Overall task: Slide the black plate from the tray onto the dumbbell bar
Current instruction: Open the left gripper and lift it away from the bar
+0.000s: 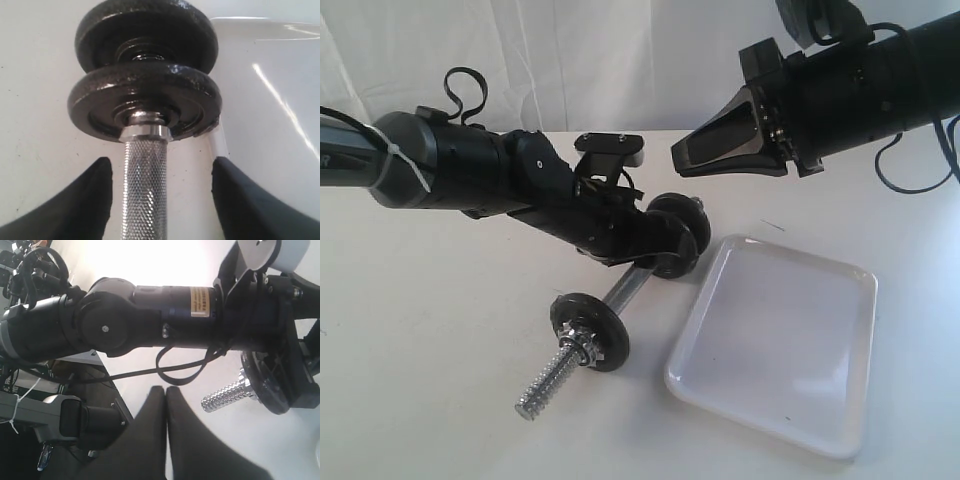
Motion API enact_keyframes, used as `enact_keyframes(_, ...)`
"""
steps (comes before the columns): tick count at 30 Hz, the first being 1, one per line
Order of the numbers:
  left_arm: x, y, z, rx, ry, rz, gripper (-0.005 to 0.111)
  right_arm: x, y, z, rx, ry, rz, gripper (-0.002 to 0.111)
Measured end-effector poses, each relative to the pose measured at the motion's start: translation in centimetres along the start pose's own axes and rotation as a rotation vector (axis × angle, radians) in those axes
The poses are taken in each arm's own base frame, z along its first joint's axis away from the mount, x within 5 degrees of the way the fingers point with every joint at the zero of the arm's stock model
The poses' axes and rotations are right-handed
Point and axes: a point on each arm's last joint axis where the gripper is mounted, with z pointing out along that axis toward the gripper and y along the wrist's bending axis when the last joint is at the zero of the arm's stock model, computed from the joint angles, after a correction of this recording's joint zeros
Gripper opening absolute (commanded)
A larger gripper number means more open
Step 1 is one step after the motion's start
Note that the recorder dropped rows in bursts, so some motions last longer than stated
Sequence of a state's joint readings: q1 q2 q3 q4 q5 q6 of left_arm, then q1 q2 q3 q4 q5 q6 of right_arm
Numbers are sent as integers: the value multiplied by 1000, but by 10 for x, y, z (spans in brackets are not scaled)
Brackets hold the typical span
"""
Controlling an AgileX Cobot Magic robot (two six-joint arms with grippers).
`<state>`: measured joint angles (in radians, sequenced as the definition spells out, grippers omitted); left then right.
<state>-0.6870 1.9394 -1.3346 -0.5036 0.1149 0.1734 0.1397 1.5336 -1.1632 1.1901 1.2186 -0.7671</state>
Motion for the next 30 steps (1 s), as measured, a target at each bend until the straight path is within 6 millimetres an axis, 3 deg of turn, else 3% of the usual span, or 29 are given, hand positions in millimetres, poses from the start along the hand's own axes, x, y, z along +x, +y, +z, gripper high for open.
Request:
enact_keyframes(14, 3, 4, -7, 5, 72, 40, 64, 0, 0, 0, 0, 0, 0, 0)
enact_keyframes(22, -16, -4, -61, -4, 41, 180, 62, 0, 0, 0, 0, 0, 0, 0)
enact_keyframes(24, -17, -5, -79, -21, 63, 244, 56, 0, 0, 0, 0, 0, 0, 0)
enact_keyframes(28, -16, 6, -116, -146, 162, 347, 22, 0, 0, 0, 2, 2, -1, 0)
enact_keyframes(29, -15, 9, -119, -170, 176, 348, 10, 0, 0, 0, 2, 2, -1, 0)
enact_keyframes(30, -16, 18, -123, -223, 186, 341, 5, 0, 0, 0, 2, 2, -1, 0)
